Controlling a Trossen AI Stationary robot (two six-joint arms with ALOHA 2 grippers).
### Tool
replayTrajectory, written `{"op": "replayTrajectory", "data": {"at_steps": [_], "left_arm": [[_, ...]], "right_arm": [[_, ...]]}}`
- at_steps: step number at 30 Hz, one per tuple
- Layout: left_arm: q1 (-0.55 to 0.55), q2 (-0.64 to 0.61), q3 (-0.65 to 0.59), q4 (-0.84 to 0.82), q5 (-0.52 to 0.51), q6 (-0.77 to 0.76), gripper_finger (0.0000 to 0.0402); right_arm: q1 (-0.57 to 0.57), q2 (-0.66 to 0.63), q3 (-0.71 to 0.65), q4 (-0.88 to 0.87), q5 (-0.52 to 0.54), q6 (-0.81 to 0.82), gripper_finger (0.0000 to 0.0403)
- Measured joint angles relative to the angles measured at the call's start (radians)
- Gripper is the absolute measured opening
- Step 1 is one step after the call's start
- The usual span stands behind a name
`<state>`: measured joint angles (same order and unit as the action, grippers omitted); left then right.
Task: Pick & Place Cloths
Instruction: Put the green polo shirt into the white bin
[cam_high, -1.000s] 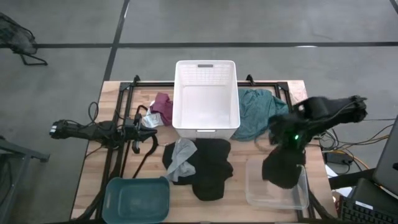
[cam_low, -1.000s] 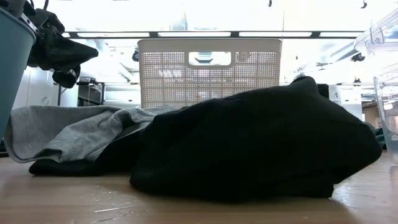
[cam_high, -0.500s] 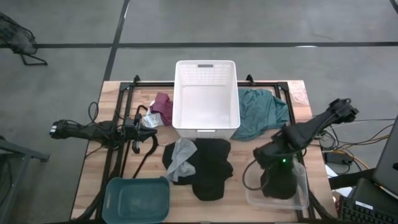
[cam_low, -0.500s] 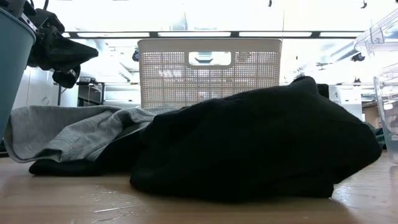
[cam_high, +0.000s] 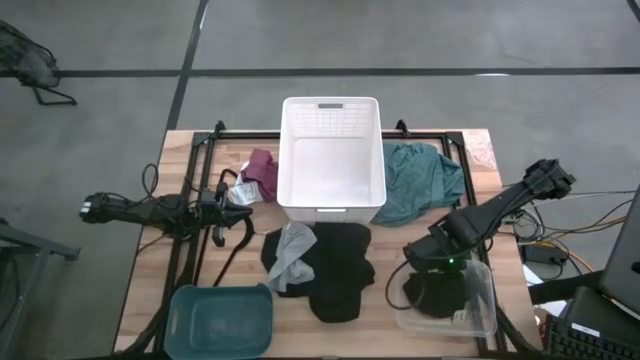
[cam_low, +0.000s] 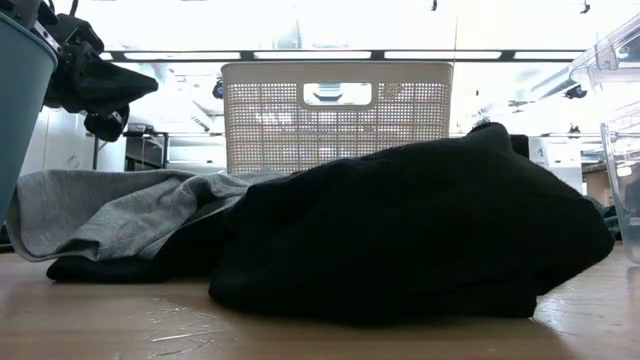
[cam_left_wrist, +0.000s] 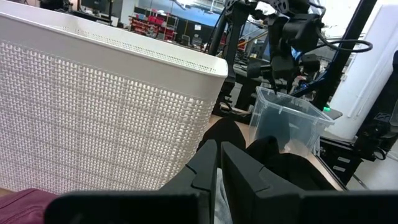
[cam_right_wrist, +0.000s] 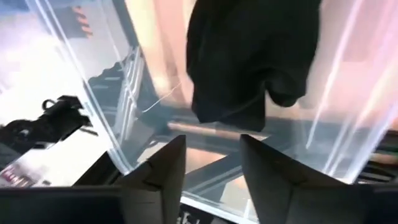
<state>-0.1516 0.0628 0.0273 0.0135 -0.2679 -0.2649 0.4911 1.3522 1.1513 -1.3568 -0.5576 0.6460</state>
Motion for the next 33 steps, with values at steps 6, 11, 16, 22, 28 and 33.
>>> {"op": "replayTrajectory", "data": {"at_steps": [6, 11, 16, 22, 28, 33], "left_arm": [[0.000, 0.000, 0.000, 0.000, 0.000, 0.000, 0.0028], [0.000, 0.000, 0.000, 0.000, 0.000, 0.000, 0.0028], [0.000, 0.000, 0.000, 0.000, 0.000, 0.000, 0.0028], [0.000, 0.000, 0.000, 0.000, 0.000, 0.000, 0.0028], [0.000, 0.000, 0.000, 0.000, 0.000, 0.000, 0.0028], [0.000, 0.000, 0.000, 0.000, 0.000, 0.000, 0.0028]], "right_arm": [[-0.005, -0.034, 0.068, -0.005, 0.120, -0.003, 0.0212], [-0.038, -0.074, 0.140, -0.073, 0.311, -0.003, 0.0237], [-0.103, -0.128, 0.197, -0.124, 0.493, 0.046, 0.0248], [-0.232, -0.199, 0.207, -0.126, 0.689, 0.149, 0.0245], [-0.431, -0.233, 0.164, -0.114, 0.809, 0.208, 0.0242], [-0.598, -0.222, 0.144, -0.101, 0.814, 0.162, 0.0268]]}}
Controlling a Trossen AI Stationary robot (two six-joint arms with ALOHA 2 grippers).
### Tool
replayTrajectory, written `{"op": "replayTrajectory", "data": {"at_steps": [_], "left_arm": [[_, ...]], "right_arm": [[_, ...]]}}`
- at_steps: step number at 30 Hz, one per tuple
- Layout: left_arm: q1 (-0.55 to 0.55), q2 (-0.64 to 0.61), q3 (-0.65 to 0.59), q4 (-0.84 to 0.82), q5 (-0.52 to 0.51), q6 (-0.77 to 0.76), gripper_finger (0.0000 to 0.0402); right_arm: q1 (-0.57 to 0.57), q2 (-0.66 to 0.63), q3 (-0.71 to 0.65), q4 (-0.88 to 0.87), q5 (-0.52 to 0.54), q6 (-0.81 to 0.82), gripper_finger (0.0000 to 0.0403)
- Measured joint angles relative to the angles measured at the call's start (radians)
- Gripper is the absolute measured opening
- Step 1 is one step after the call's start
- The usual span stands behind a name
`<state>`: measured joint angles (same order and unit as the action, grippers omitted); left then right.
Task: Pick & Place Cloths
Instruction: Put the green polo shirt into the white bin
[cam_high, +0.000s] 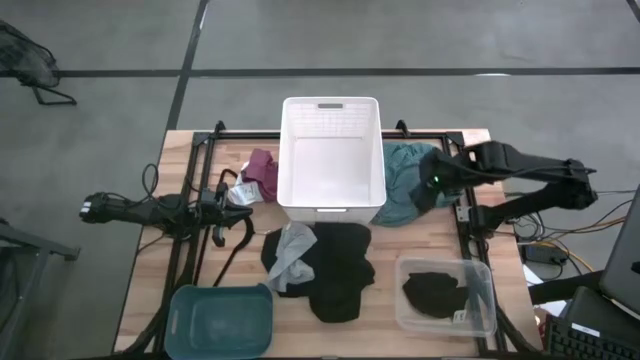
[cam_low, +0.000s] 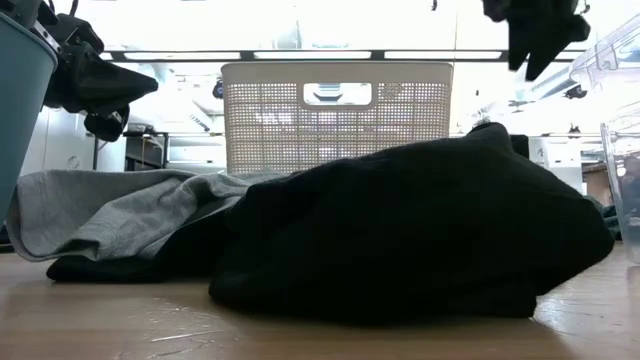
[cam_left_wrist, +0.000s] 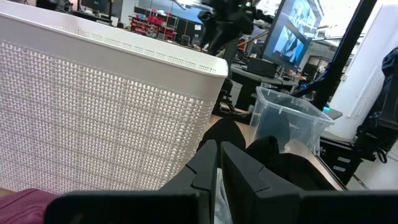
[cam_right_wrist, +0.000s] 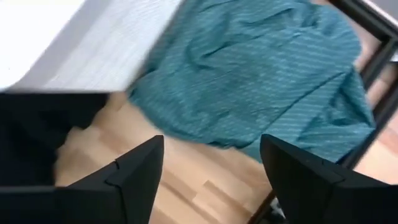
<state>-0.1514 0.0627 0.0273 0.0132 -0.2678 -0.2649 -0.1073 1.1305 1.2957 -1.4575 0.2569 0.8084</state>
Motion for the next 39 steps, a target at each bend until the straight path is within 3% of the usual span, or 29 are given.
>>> {"op": "replayTrajectory", "data": {"at_steps": [5, 15, 27, 39], "left_arm": [[0.000, 0.000, 0.000, 0.000, 0.000, 0.000, 0.0028], [0.000, 0.000, 0.000, 0.000, 0.000, 0.000, 0.0028], [0.000, 0.000, 0.000, 0.000, 0.000, 0.000, 0.0028], [0.000, 0.000, 0.000, 0.000, 0.000, 0.000, 0.0028]], "right_arm": [[-0.165, 0.020, -0.013, 0.024, -0.006, -0.117, 0.0306], [-0.467, 0.078, -0.151, 0.060, -0.148, -0.250, 0.0363], [-0.510, 0.082, -0.447, 0.271, -0.161, -0.254, 0.0338], [-0.509, 0.082, -0.604, 0.585, -0.196, -0.059, 0.0318]]}}
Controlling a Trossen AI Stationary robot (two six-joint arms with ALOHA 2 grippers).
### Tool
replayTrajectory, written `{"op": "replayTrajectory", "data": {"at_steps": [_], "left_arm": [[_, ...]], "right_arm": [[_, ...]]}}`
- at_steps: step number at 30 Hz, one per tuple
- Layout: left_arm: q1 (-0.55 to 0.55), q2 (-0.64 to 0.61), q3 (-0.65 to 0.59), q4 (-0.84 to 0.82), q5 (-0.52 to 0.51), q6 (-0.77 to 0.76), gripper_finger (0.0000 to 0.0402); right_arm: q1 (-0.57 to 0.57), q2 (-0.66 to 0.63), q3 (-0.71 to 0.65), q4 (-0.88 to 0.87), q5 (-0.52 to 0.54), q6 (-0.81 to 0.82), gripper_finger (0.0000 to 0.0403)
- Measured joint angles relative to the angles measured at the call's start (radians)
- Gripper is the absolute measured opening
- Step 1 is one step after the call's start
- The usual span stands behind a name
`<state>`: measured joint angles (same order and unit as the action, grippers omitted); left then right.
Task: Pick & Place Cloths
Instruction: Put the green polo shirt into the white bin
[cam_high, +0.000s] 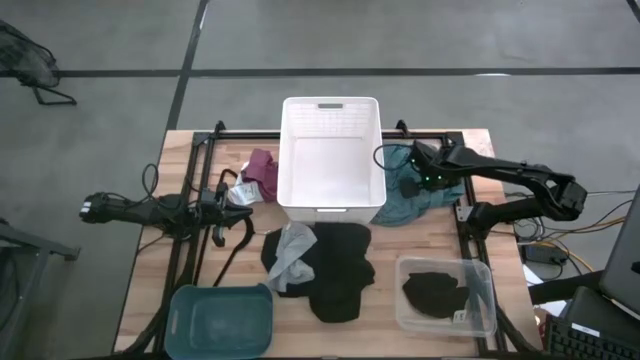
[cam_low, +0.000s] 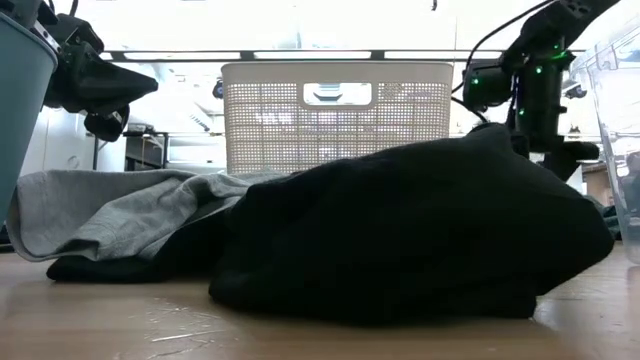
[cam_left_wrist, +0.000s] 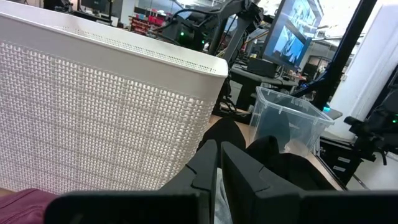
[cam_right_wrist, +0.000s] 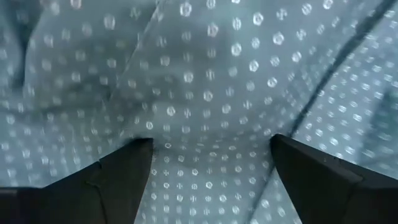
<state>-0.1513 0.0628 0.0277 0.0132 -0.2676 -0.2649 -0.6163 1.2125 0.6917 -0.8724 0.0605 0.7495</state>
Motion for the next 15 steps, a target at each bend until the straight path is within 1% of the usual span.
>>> {"op": "replayTrajectory", "data": {"at_steps": [4, 8, 12, 15], "left_arm": [[0.000, 0.000, 0.000, 0.000, 0.000, 0.000, 0.0028], [0.000, 0.000, 0.000, 0.000, 0.000, 0.000, 0.0028], [0.000, 0.000, 0.000, 0.000, 0.000, 0.000, 0.0028], [0.000, 0.000, 0.000, 0.000, 0.000, 0.000, 0.0028]], "right_arm": [[0.000, 0.000, -0.050, 0.097, 0.000, 0.055, 0.0301], [0.000, 0.000, -0.088, 0.143, -0.008, 0.068, 0.0264], [0.000, 0.000, -0.113, 0.150, -0.010, 0.061, 0.0199], [0.000, 0.000, -0.126, 0.157, -0.024, 0.058, 0.0132]]}}
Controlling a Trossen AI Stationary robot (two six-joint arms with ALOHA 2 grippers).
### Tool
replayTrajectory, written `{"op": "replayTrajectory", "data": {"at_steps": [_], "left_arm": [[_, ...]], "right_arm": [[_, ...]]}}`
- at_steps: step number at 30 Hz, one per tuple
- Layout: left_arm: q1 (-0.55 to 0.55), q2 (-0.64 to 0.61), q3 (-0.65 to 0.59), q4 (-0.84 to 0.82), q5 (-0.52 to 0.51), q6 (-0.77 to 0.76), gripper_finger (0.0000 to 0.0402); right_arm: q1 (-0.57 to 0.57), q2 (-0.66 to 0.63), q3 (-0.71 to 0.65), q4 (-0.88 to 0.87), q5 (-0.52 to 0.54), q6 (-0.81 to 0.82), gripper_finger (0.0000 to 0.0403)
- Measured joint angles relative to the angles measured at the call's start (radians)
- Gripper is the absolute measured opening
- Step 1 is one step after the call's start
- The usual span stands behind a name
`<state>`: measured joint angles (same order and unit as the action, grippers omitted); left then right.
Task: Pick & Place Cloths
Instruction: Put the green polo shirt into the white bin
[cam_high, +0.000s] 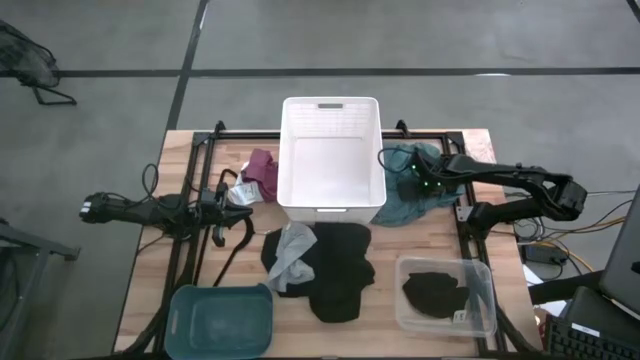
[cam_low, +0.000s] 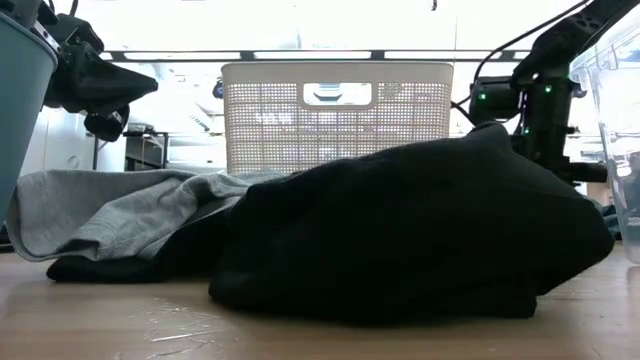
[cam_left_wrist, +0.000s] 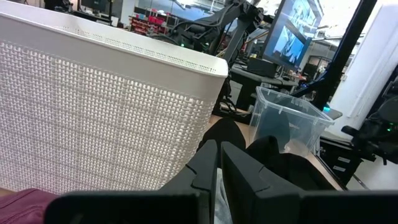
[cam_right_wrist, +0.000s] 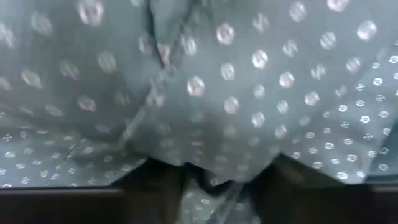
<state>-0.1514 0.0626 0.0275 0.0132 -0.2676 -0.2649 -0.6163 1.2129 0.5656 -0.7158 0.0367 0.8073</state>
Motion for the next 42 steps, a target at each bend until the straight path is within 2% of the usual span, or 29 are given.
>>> {"op": "replayTrajectory", "data": {"at_steps": [3, 5, 10, 14, 20, 27, 34, 42], "left_arm": [[0.000, 0.000, 0.000, 0.000, 0.000, 0.000, 0.0028], [0.000, 0.000, 0.000, 0.000, 0.000, 0.000, 0.0028], [0.000, 0.000, 0.000, 0.000, 0.000, 0.000, 0.0028], [0.000, 0.000, 0.000, 0.000, 0.000, 0.000, 0.0028], [0.000, 0.000, 0.000, 0.000, 0.000, 0.000, 0.0028], [0.000, 0.000, 0.000, 0.000, 0.000, 0.000, 0.0028], [0.000, 0.000, 0.000, 0.000, 0.000, 0.000, 0.0028], [0.000, 0.000, 0.000, 0.000, 0.000, 0.000, 0.0028]], "right_arm": [[0.000, 0.000, -0.003, 0.001, -0.019, -0.012, 0.0047], [0.000, -0.002, -0.003, 0.004, -0.034, -0.026, 0.0023], [0.001, -0.033, 0.036, -0.021, -0.067, -0.030, 0.0013], [0.008, -0.116, 0.103, -0.043, -0.071, -0.029, 0.0011], [0.008, -0.265, 0.251, -0.101, 0.040, -0.006, 0.0010], [0.008, -0.359, 0.469, -0.097, 0.081, -0.017, 0.0010], [0.008, -0.307, 0.761, -0.089, 0.086, -0.091, 0.0010], [0.032, -0.123, 1.132, -0.065, 0.057, -0.214, 0.0010]]}}
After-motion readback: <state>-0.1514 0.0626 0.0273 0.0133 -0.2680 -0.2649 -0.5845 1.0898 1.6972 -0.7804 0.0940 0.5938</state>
